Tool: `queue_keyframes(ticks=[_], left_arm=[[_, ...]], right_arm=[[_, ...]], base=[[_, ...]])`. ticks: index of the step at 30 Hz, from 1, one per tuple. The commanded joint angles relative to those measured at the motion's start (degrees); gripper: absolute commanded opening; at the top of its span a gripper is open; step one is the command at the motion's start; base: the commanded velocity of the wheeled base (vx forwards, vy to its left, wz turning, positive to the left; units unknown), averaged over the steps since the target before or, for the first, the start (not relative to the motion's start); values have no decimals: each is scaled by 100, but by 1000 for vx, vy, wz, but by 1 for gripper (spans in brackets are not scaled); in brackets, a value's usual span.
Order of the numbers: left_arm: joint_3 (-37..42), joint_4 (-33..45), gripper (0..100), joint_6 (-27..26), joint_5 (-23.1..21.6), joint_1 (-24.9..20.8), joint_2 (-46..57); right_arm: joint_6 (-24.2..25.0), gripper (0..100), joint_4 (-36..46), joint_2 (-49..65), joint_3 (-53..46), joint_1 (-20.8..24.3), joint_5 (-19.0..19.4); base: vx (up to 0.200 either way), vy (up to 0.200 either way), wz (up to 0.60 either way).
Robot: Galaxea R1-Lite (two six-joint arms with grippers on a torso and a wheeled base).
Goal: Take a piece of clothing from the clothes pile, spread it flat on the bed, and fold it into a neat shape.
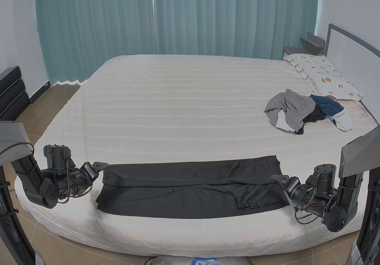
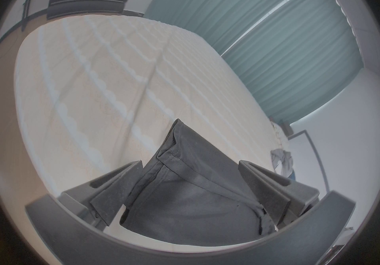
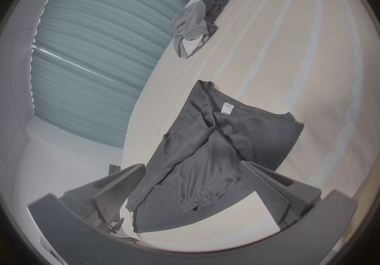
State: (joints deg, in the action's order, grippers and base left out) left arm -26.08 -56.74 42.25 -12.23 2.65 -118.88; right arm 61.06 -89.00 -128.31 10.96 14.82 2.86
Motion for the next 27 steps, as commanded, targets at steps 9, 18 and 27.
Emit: queue_keyframes(ticks=[9,18,27], left_arm=[[-1137,1059,100,-1527,-43,-62,-944],[-899,593,100,-1536,-87,-212,-1076],[-970,-312,100,-1562,10,-405,-1577]], right_arm=[[28,100,-73,25,-199,-621,707],[-7,100,-73,-28,-208,-797,944],[2,100,-73,-37,-182,-806,979]], base=[[0,0,0],[0,0,0],[0,0,0]])
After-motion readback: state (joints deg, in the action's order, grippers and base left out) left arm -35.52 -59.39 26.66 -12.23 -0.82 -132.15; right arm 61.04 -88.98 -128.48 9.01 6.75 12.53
